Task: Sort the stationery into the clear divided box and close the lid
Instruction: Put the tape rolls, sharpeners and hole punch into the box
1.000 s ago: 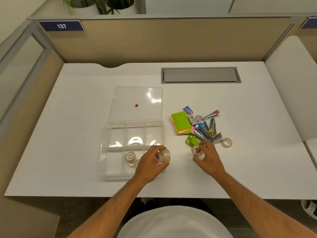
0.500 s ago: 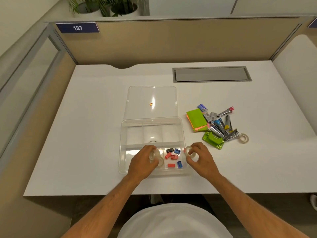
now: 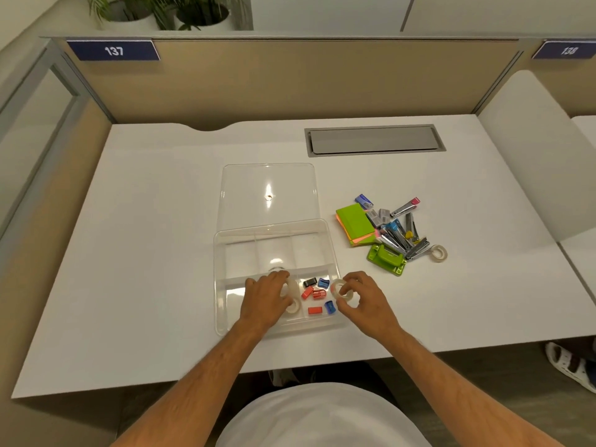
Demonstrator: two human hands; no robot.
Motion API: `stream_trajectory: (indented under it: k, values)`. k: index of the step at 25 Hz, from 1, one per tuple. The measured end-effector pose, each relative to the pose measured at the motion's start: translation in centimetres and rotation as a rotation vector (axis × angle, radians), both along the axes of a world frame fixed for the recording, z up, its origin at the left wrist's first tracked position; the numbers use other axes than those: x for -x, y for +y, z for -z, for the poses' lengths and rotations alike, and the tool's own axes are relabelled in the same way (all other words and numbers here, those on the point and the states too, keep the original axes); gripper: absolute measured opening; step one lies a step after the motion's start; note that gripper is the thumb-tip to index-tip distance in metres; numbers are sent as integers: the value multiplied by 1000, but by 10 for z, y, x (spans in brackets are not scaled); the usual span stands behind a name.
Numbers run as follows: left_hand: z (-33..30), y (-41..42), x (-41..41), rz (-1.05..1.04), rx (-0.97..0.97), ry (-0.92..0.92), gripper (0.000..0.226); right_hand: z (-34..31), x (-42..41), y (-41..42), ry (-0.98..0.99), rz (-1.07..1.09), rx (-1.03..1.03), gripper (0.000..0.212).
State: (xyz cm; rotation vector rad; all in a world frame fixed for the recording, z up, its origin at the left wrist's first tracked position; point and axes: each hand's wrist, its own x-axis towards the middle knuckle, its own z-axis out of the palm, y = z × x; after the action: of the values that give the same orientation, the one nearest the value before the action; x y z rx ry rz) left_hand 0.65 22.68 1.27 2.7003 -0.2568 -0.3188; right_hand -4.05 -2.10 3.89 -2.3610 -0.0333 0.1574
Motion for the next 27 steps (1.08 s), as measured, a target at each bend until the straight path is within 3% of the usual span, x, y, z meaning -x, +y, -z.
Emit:
stream_trajectory:
  k: [5,9,20,27]
  values:
    - [-13,19,10,-98,119,-20,62,-11,-18,36,-58,-102,-106,20]
    - [-17,33,28,-218,220,-39,61,-18,-30,70,151,-273,-144,45]
    - [-20,47,43,-225,268,36,56,7,-39,106,90,-507,497,58]
    - [-16,39,30,-165,216,38,54,7,-42,92,98,-415,297,51]
